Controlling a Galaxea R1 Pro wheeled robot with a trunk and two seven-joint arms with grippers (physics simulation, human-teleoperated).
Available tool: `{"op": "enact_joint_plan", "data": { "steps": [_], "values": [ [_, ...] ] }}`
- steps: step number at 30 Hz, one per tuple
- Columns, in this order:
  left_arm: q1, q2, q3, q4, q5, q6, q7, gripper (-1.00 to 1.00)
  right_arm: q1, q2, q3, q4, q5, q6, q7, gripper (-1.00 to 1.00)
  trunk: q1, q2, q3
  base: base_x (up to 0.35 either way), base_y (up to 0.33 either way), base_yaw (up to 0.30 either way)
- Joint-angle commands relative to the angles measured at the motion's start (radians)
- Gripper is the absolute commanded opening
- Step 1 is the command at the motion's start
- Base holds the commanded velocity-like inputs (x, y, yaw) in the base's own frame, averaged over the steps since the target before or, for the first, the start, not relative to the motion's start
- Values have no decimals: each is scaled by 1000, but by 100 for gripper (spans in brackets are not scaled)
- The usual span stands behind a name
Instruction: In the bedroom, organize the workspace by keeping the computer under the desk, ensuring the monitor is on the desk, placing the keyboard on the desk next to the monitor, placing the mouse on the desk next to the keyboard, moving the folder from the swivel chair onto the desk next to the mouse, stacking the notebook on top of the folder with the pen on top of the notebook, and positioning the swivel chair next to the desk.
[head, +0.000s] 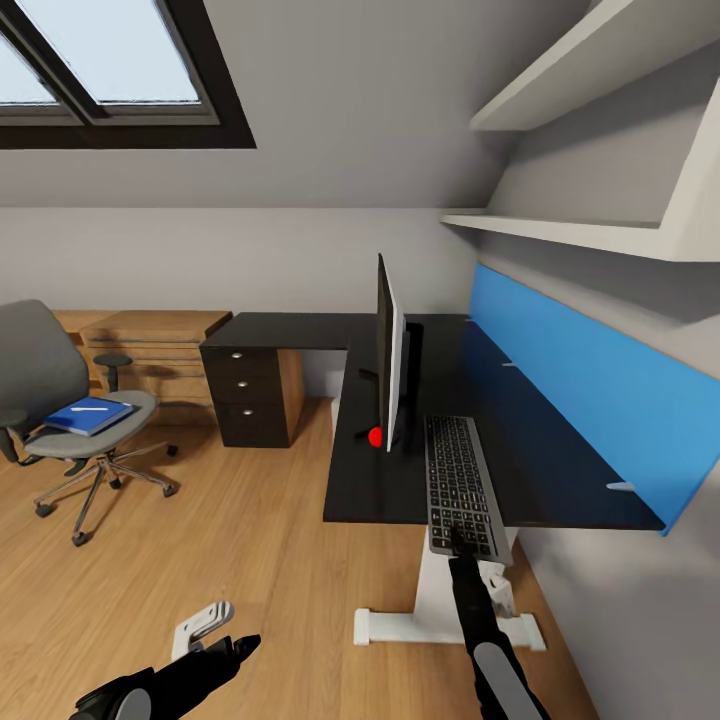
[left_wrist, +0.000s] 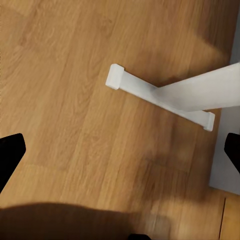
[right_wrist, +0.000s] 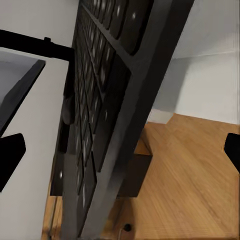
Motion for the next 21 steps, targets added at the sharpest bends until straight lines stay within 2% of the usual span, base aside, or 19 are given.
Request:
{"op": "enact_joint_plan", "data": {
  "steps": [1, 21],
  "values": [
    [0, -1, 2, -1, 5, 5, 1, 100, -1, 1, -2, 4, -11, 0, 8, 100, 0, 0, -1, 0, 0, 0],
    [0, -2, 2, -1, 5, 5, 1, 100, -1, 0, -2, 9, -9, 1, 7, 100, 0, 0, -1, 0, 0, 0]
  ]
}}
